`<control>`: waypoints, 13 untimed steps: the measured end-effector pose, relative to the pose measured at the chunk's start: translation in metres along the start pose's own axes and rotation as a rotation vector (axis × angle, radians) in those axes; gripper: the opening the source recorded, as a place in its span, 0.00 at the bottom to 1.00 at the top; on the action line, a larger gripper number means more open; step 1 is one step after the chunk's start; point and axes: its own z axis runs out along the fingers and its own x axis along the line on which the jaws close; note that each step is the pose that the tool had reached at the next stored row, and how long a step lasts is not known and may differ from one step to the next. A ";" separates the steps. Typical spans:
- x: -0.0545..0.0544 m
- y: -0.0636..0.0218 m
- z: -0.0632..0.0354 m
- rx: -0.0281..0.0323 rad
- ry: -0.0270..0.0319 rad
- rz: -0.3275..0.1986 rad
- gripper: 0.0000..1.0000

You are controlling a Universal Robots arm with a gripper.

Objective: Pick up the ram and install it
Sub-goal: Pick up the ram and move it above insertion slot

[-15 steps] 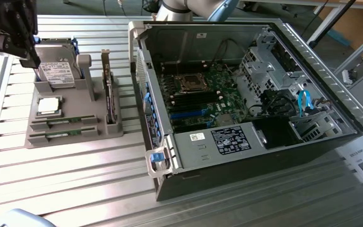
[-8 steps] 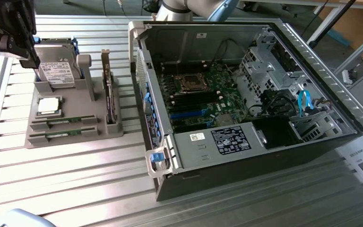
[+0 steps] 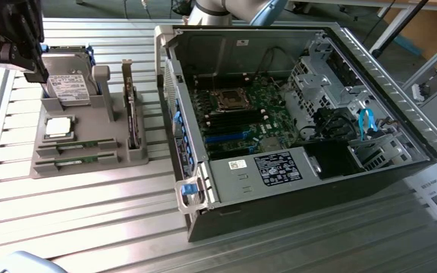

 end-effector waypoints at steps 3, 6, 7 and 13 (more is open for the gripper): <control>0.000 0.0000 0.0015 0.0017 -0.0002 0.000 0.10; 0.000 -0.0001 0.0031 0.0032 -0.0003 -0.001 0.10; 0.000 -0.0001 0.0038 0.0037 -0.0004 -0.001 0.10; 0.000 -0.0002 0.0090 0.0047 -0.0004 -0.003 0.10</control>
